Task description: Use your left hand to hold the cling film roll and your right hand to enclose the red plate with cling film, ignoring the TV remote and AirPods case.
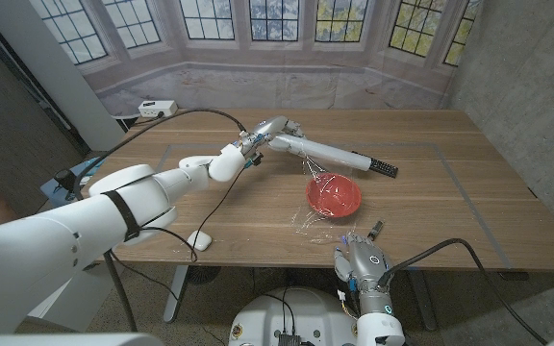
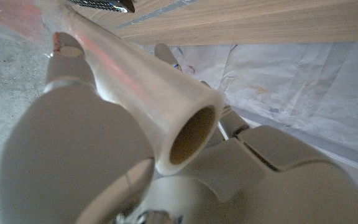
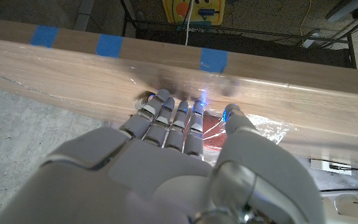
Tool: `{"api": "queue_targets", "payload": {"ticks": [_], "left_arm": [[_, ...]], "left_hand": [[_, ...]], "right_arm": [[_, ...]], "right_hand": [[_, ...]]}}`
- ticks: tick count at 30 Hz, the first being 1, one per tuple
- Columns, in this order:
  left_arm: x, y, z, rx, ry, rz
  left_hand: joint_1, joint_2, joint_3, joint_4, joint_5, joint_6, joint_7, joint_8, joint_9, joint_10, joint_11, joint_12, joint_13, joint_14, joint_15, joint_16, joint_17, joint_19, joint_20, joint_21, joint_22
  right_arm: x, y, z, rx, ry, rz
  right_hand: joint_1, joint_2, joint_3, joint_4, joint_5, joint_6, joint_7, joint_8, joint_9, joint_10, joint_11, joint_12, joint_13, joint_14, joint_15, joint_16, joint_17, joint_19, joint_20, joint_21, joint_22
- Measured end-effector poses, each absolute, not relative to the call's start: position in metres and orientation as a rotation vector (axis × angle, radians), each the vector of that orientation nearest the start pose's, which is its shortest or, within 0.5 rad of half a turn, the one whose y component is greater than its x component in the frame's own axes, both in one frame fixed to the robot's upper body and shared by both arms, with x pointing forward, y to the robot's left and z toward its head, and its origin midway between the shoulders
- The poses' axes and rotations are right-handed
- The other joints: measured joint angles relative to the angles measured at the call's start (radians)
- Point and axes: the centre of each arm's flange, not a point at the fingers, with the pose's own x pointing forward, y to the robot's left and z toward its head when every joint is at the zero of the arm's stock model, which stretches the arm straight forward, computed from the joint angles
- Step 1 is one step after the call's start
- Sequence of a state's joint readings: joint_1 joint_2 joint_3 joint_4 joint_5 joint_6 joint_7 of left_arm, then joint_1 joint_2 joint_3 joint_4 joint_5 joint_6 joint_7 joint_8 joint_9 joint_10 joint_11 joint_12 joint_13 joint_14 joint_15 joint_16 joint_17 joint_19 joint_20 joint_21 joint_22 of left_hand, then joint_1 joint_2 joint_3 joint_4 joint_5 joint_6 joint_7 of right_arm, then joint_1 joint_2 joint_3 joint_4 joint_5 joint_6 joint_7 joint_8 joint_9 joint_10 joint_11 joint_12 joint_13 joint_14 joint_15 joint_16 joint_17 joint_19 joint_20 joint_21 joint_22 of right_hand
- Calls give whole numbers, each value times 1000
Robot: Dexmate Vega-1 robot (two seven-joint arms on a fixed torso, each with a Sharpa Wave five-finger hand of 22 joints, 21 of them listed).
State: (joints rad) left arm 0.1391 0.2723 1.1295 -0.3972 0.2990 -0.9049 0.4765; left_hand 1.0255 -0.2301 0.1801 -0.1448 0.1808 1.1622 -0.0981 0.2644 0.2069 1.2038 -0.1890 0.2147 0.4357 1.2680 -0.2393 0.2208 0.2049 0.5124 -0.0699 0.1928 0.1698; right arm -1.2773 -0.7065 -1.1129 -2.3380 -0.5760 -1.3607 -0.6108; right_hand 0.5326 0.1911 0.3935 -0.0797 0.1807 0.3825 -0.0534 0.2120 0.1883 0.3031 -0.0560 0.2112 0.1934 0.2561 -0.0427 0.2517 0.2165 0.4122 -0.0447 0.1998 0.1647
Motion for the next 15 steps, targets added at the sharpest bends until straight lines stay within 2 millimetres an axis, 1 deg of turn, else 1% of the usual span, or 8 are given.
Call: {"api": "queue_targets", "payload": {"ticks": [13,15], "left_arm": [[691,131,46,1093,-1056,-313],[692,132,46,1094,-1055,-309]], "left_hand": [[0,0,0,0,0,0,0,3,0,0,0,0,2,0,0,0,-2,0,0,0,0],[0,0,0,0,0,0,0,3,0,0,0,0,3,0,0,0,-4,0,0,0,0]], "right_arm": [[381,-128,-241,-1285,-90,-277],[381,-128,-241,-1283,-89,-277]], "right_hand": [[-1,-1,0,0,0,0,0,0,0,0,0,0,0,0,0,0,0,0,0,-6,1],[-1,-1,3,3,0,0,0,0,0,0,0,0,0,0,0,0,0,0,0,-7,1]]}}
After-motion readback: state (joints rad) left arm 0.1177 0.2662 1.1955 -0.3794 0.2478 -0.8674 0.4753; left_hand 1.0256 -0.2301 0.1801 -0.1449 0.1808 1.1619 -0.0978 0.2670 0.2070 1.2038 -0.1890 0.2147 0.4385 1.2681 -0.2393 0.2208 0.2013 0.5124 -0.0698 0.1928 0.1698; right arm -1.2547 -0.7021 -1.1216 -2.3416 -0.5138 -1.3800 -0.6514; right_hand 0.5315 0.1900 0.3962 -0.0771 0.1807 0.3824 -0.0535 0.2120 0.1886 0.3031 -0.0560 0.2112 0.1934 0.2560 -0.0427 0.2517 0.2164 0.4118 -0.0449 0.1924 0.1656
